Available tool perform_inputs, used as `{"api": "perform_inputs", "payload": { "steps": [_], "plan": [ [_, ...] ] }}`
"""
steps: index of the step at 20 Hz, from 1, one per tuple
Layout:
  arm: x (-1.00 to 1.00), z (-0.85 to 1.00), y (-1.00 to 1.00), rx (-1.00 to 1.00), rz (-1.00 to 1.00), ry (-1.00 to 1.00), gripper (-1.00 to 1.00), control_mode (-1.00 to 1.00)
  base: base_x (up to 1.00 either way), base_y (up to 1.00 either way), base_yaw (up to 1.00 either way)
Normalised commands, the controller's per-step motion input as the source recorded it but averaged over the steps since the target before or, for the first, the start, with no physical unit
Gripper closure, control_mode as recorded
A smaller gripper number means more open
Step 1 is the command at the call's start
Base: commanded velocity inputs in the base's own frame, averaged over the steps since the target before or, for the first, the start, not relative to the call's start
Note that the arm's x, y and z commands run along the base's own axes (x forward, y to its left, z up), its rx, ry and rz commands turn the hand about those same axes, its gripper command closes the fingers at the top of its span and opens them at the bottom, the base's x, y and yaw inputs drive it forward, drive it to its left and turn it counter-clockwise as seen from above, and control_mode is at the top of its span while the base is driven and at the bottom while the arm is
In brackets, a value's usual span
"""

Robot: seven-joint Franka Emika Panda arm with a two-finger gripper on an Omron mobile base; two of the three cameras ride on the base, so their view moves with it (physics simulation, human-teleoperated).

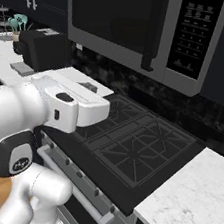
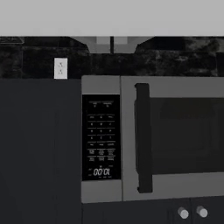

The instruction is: Pick the tomato from the sink and place it in the bowl. Then pick the bowl and place it in the microwave. Then close the microwave door and press the start button.

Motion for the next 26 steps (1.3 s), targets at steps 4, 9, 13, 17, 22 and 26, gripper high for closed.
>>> {"api": "perform_inputs", "payload": {
  "steps": [4, 9, 13, 17, 22, 26],
  "plan": [
    [0.38, -0.36, -0.12, 0.00, 0.00, -0.07, 1.00, -1.00, 0.00, 0.00, 0.00],
    [0.60, -0.36, -0.08, 0.00, 0.00, 0.00, 1.00, -1.00, 0.00, 0.00, 0.00],
    [0.57, -0.07, -0.44, 0.04, 0.00, 0.00, 1.00, -1.00, 0.00, 0.00, 0.00],
    [0.37, 0.00, -0.42, 0.06, 0.00, 0.00, 1.00, -1.00, 0.00, 0.00, 0.00],
    [0.31, 0.04, -0.27, 0.03, 0.00, 0.00, 1.00, -1.00, 0.00, 0.00, 0.00],
    [0.32, 0.19, -0.01, 0.00, 0.00, -0.01, 1.00, -1.00, 0.00, 0.00, 0.00]
  ]
}}
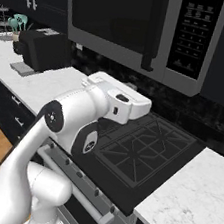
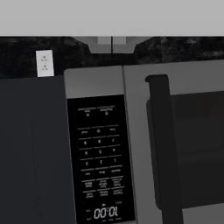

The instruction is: Pick the tomato from the sink and place it in the bowl. Then pick the bowl and place it in the microwave. Then close the microwave door and press the start button.

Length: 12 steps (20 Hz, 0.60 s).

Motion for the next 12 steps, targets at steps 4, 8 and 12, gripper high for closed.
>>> {"api": "perform_inputs", "payload": {
  "steps": [4, 8, 12],
  "plan": [
    [0.26, 0.21, -0.15, 0.00, 0.00, 0.00, 1.00, -1.00, 0.00, 0.00, 0.00],
    [0.28, 0.20, -0.31, 0.02, 0.00, 0.00, 1.00, -1.00, 0.00, 0.00, 0.00],
    [0.18, 0.19, -0.42, 0.06, 0.00, 0.00, 1.00, -1.00, 0.00, 0.00, 0.00]
  ]
}}
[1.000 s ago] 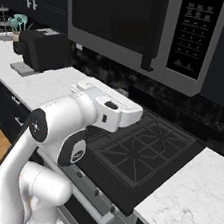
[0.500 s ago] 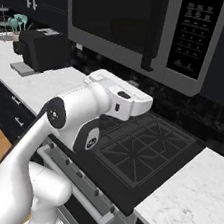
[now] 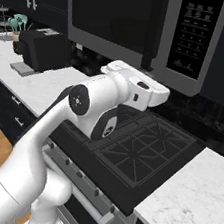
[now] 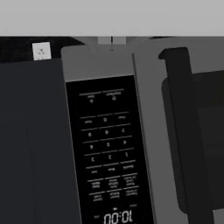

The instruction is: Pick the tomato from the sink and place it in the bowl. Then pick the bowl and place it in the microwave. Then close the microwave door and press the start button.

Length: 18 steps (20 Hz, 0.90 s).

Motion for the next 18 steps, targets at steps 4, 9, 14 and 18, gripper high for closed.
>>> {"api": "perform_inputs", "payload": {
  "steps": [4, 9, 14, 18],
  "plan": [
    [0.20, 0.12, -0.31, 0.03, 0.00, 0.00, 1.00, -1.00, 0.00, 0.00, 0.00],
    [0.21, 0.02, -0.25, 0.01, 0.00, 0.00, 1.00, -1.00, 0.00, 0.00, 0.00],
    [0.43, 0.00, -0.20, 0.00, 0.00, 0.02, 1.00, -1.00, 0.00, 0.00, 0.00],
    [0.41, 0.00, -0.18, 0.00, 0.00, 0.03, 1.00, -1.00, 0.00, 0.00, 0.00]
  ]
}}
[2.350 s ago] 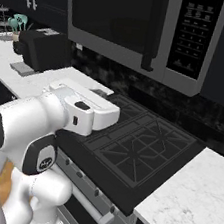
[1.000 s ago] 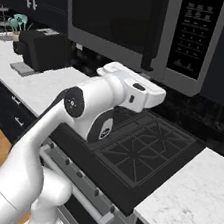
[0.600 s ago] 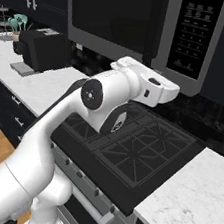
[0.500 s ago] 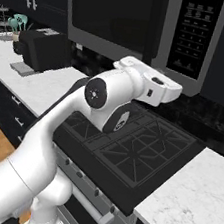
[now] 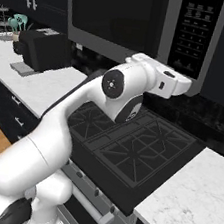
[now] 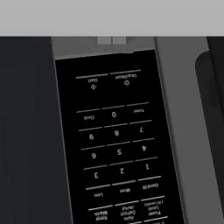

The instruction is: Pick the tomato from the sink and place it in the bowl. Then pick the bowl and place it in the microwave. Then close the microwave door and press the start button.

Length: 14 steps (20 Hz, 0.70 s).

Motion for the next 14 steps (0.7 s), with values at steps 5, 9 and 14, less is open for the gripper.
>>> {"api": "perform_inputs", "payload": {
  "steps": [5, 9, 14],
  "plan": [
    [0.26, 0.00, -0.26, 0.01, 0.00, 0.00, 1.00, -1.00, 0.00, 0.00, 0.00],
    [0.19, 0.00, -0.20, 0.00, 0.00, 0.00, 1.00, -1.00, 0.00, 0.00, 0.00],
    [0.15, 0.00, -0.23, 0.01, 0.00, 0.00, 1.00, -1.00, 0.00, 0.00, 0.00]
  ]
}}
